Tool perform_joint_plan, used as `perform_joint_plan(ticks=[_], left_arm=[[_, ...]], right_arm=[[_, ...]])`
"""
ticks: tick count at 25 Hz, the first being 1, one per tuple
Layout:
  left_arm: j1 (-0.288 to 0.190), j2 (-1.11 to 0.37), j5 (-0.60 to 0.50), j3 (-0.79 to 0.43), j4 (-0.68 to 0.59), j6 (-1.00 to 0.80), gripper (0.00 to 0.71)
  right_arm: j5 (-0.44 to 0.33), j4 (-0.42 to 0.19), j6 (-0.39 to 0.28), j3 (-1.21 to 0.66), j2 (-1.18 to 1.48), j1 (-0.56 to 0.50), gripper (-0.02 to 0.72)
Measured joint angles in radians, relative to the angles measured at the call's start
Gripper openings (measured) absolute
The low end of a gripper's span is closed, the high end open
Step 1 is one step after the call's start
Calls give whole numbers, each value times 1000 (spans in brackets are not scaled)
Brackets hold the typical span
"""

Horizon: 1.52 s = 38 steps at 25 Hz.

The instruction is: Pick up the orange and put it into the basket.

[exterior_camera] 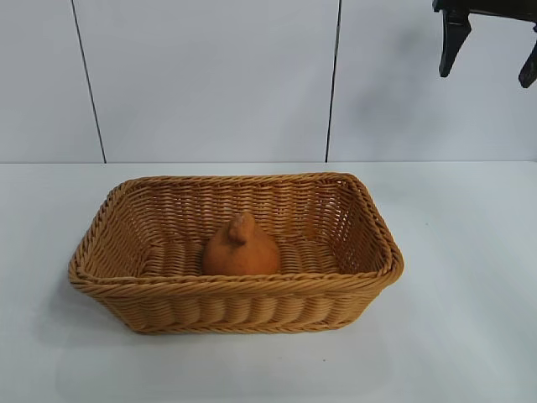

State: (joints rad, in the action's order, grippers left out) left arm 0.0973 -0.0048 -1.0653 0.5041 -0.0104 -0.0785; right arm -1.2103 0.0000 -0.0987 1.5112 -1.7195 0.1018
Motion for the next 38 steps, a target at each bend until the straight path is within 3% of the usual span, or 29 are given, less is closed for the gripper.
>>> perform_joint_plan(ticks=[9,17,26,38], left_arm=[[0,0,0,0,0,0,615],[0,0,0,0,0,0,615],[0,0,0,0,0,0,615],[0,0,0,0,0,0,615]], right_arm=[[-4,11,31,-610,479,1,631],[188,11,112,-979,950,1,631],[187,9,120,-1015,1391,1,631],[183,11,120,-1016,1718,1,631]])
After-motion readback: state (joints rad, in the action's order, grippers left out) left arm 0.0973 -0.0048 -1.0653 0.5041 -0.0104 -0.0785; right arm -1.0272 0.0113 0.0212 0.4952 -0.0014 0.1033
